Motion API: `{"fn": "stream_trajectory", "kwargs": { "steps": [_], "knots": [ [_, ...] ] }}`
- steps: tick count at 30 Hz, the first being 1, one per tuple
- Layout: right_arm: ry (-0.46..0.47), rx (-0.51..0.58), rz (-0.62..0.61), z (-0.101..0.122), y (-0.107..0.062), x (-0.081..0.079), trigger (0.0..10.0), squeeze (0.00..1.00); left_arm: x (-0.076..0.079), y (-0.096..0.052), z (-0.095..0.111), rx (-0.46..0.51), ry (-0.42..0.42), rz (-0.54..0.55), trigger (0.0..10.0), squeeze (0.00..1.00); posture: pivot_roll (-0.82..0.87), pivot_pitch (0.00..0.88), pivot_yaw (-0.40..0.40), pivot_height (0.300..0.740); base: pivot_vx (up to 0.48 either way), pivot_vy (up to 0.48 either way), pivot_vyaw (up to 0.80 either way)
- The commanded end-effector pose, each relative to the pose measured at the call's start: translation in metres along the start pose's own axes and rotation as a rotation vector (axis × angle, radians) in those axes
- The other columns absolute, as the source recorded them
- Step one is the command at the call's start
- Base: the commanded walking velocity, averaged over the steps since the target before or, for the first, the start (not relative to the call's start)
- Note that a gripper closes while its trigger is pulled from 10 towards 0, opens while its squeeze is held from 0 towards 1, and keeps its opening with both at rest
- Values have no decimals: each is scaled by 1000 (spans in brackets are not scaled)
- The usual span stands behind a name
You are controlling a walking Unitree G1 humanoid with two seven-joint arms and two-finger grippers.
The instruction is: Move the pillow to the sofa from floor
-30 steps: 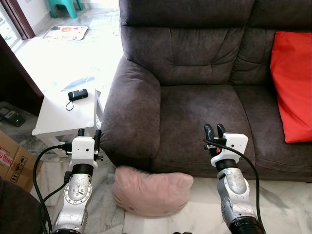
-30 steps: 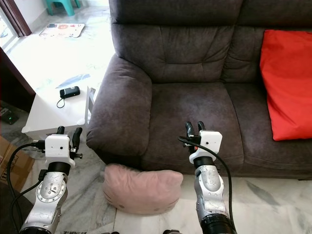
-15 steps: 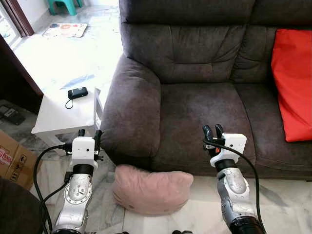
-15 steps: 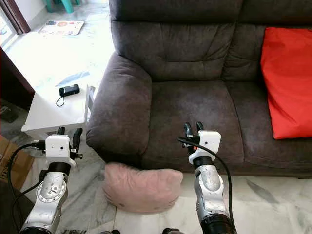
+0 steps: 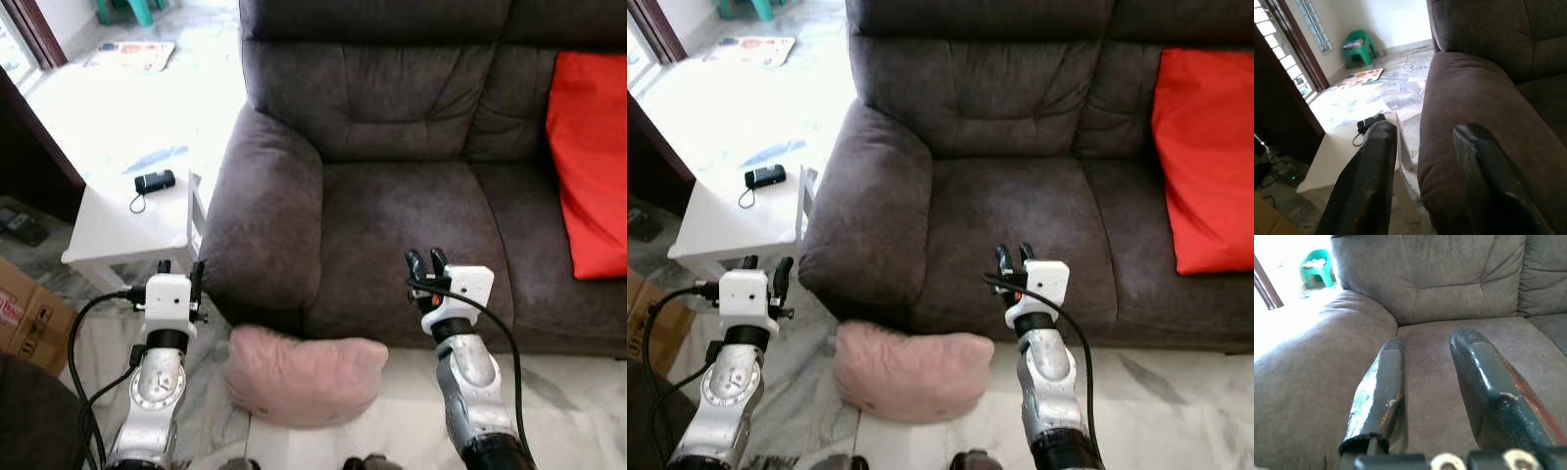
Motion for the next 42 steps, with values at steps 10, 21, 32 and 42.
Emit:
{"fn": "stream_trajectory", "kwargs": {
  "steps": [10, 21, 32, 42],
  "knots": [
    [0, 1, 14, -1, -3, -1, 10000, 0, -4, -3, -4, -22, -10, 24, 10000, 0, 64, 184, -3, 657, 0, 0, 0],
    [10, -9, 25, -1, -2, -3, 10000, 0, -4, -2, -5, -24, -11, 25, 10000, 0, 63, 185, -3, 657, 0, 0, 0],
    [6, 0, 46, 0, -3, -7, 10000, 0, -3, -2, -6, -30, -12, 24, 10000, 0, 62, 186, -5, 627, 0, 0, 0],
    [9, -7, 51, -1, -3, -8, 10000, 0, -3, -2, -7, -36, -13, 25, 10000, 0, 60, 187, -5, 627, 0, 0, 0]
  ]
}}
Point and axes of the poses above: a point about 5 cm out from each wrist's last joint towards the gripper, its own y axis pointing out of the wrist towards the gripper, its own z axis along the axis of the wrist's last joint, x = y × z, the point moved 4 cm from there along y, pointing out of the wrist towards the gripper, and after that the axes turned 15 degrees about -y, right-handed, at the moved point
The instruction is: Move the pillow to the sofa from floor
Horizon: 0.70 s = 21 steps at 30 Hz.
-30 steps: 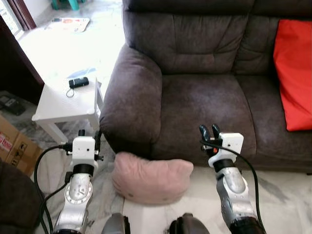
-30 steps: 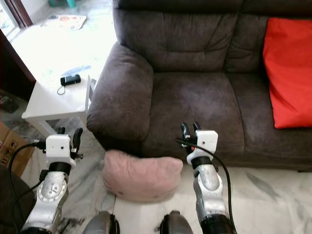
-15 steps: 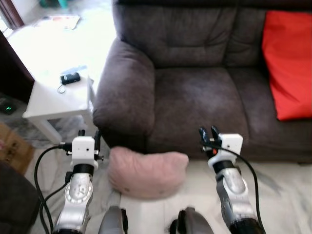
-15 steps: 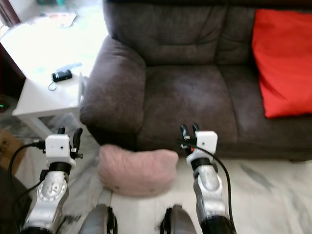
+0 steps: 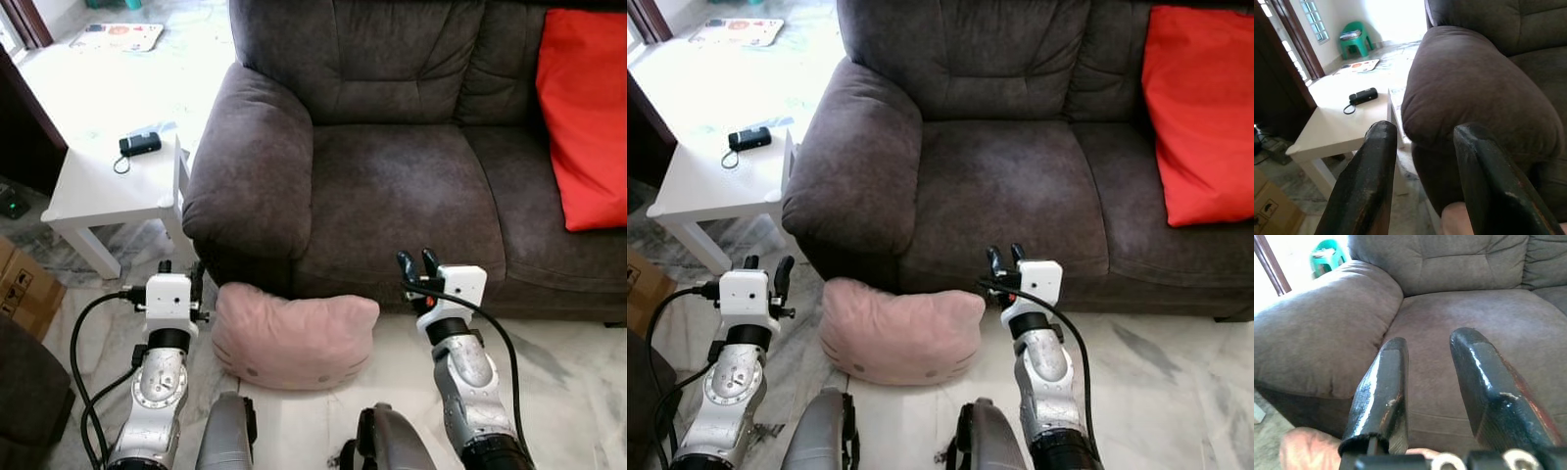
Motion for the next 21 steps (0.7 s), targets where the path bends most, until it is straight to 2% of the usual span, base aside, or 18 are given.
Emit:
{"fn": "stream_trajectory", "kwargs": {
  "steps": [1, 7, 16, 21],
  "knots": [
    [3, -14, -6, -3, -2, 2, 10000, 0, -3, -3, -7, -33, 7, 10, 10000, 0, 62, 187, -5, 627, 0, 0, 0],
    [5, -21, 0, -4, -2, 1, 10000, 0, -2, -3, -8, -37, 4, 9, 10000, 0, 62, 188, -6, 618, 0, 0, 0],
    [7, -21, 10, -4, -2, -1, 10000, 0, -2, -3, -8, -40, 3, 8, 10000, 0, 61, 188, -6, 574, 0, 0, 0],
    [-1, -15, 14, -3, -2, -2, 10000, 0, -1, -3, -9, -43, 3, 7, 10000, 0, 61, 188, -7, 574, 0, 0, 0]
  ]
}}
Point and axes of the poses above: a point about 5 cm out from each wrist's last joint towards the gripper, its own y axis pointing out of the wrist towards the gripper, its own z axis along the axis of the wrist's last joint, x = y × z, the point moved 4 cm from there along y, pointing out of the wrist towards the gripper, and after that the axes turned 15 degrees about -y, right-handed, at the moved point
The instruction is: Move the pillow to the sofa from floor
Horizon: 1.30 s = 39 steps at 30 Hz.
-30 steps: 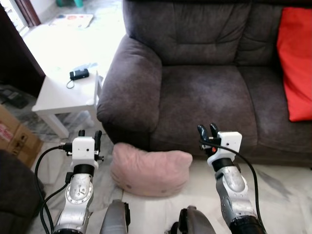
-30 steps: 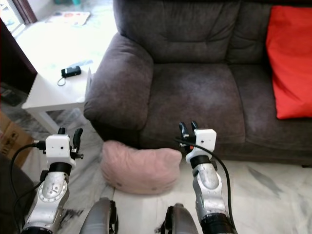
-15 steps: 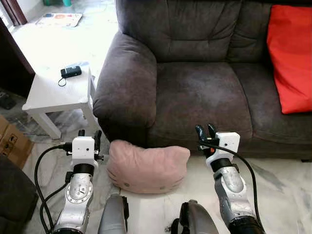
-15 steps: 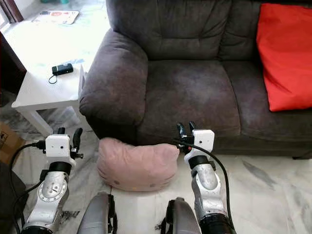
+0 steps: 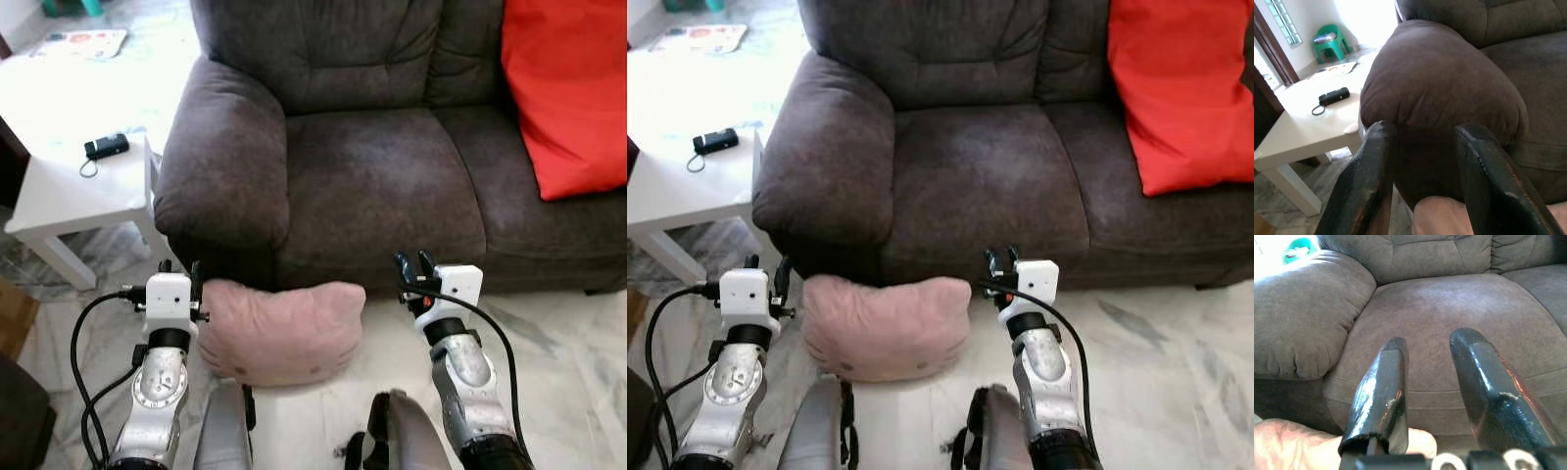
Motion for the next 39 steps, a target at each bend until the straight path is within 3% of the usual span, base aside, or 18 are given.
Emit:
{"fn": "stream_trajectory", "kwargs": {
  "steps": [1, 14, 33, 39],
  "knots": [
    [0, -4, 7, -2, -3, -1, 10000, 0, -2, -3, -7, -32, 5, 7, 10000, 0, 62, 189, -7, 574, 0, 0, 0],
    [-31, 5, 23, -1, -3, -3, 10000, 0, -3, -3, -8, -40, 7, 10, 10000, 0, 61, 190, -7, 574, 0, 0, 0],
    [-39, 16, 69, 0, -5, -11, 10000, 0, -3, -3, -10, -48, 8, 12, 10000, 0, 59, 194, -9, 574, 0, 0, 760],
    [-21, 5, 62, -1, -5, -11, 10000, 0, -3, -3, -11, -49, 5, 7, 10000, 0, 59, 196, -9, 574, 0, 0, 90]
  ]
}}
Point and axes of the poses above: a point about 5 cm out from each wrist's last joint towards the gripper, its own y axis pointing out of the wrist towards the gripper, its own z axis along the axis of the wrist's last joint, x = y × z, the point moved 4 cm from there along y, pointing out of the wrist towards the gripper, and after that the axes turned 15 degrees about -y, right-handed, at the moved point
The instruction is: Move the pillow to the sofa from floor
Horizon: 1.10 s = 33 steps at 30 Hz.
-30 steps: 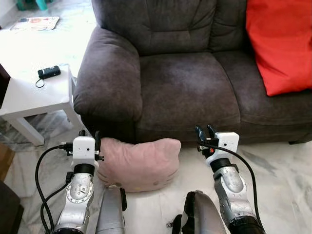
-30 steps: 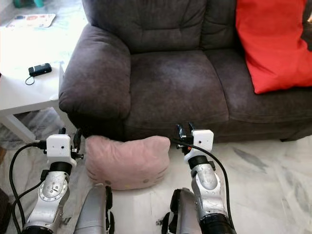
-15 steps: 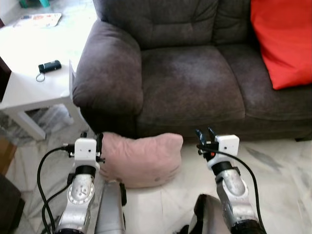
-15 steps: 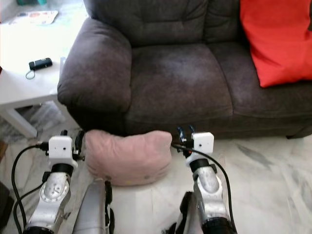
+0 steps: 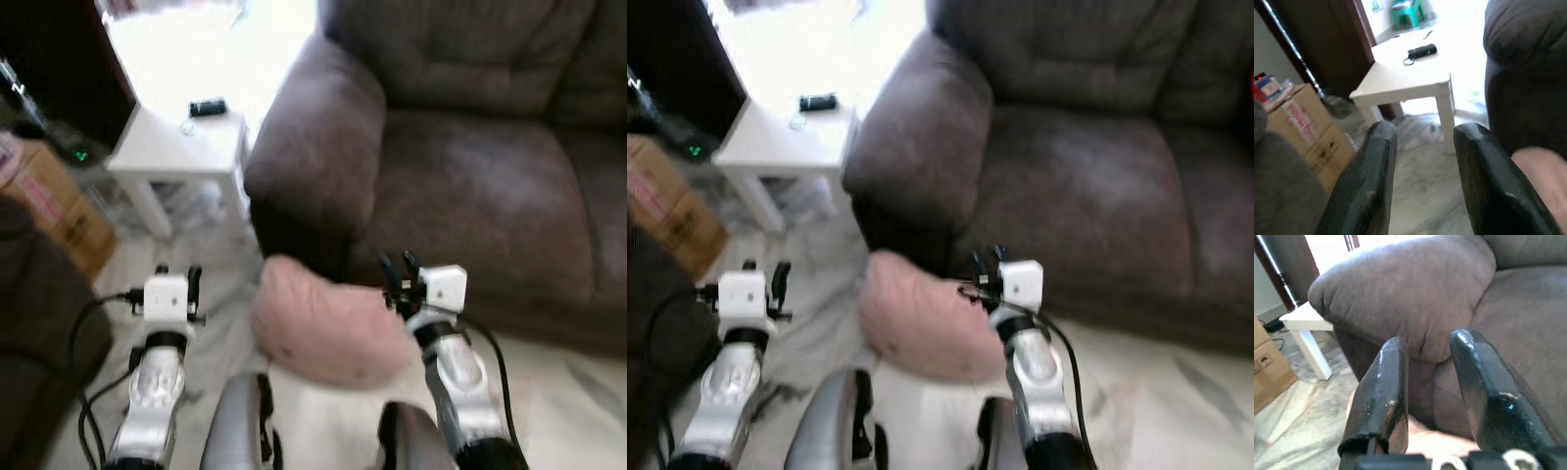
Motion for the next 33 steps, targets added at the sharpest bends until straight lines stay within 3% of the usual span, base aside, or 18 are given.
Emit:
{"fn": "stream_trajectory", "kwargs": {
  "steps": [1, 6, 11, 18, 33],
  "knots": [
    [14, -19, -21, -5, -4, 4, 10000, 0, 2, -2, -4, -17, -2, -11, 10000, 0, 58, 196, -8, 574, 0, 0, 0],
    [11, -23, -36, -6, -4, 7, 10000, 0, 8, -2, -7, -34, -20, -49, 10000, 0, 58, 197, -9, 574, 0, 0, 0],
    [21, -33, -66, -7, -4, 11, 10000, 0, 23, -4, -10, -64, -17, -160, 10000, 0, 57, 199, -9, 574, 0, 0, 0],
    [25, -45, -76, -8, -2, 11, 10000, 0, 28, -5, -13, -84, -8, -211, 10000, 0, 60, 199, -7, 574, 0, 0, 0],
    [28, -44, -65, -8, -2, 8, 10000, 0, 27, -6, -13, -87, -8, -207, 10000, 0, 60, 201, -7, 477, 0, 0, 0]
  ]
}}
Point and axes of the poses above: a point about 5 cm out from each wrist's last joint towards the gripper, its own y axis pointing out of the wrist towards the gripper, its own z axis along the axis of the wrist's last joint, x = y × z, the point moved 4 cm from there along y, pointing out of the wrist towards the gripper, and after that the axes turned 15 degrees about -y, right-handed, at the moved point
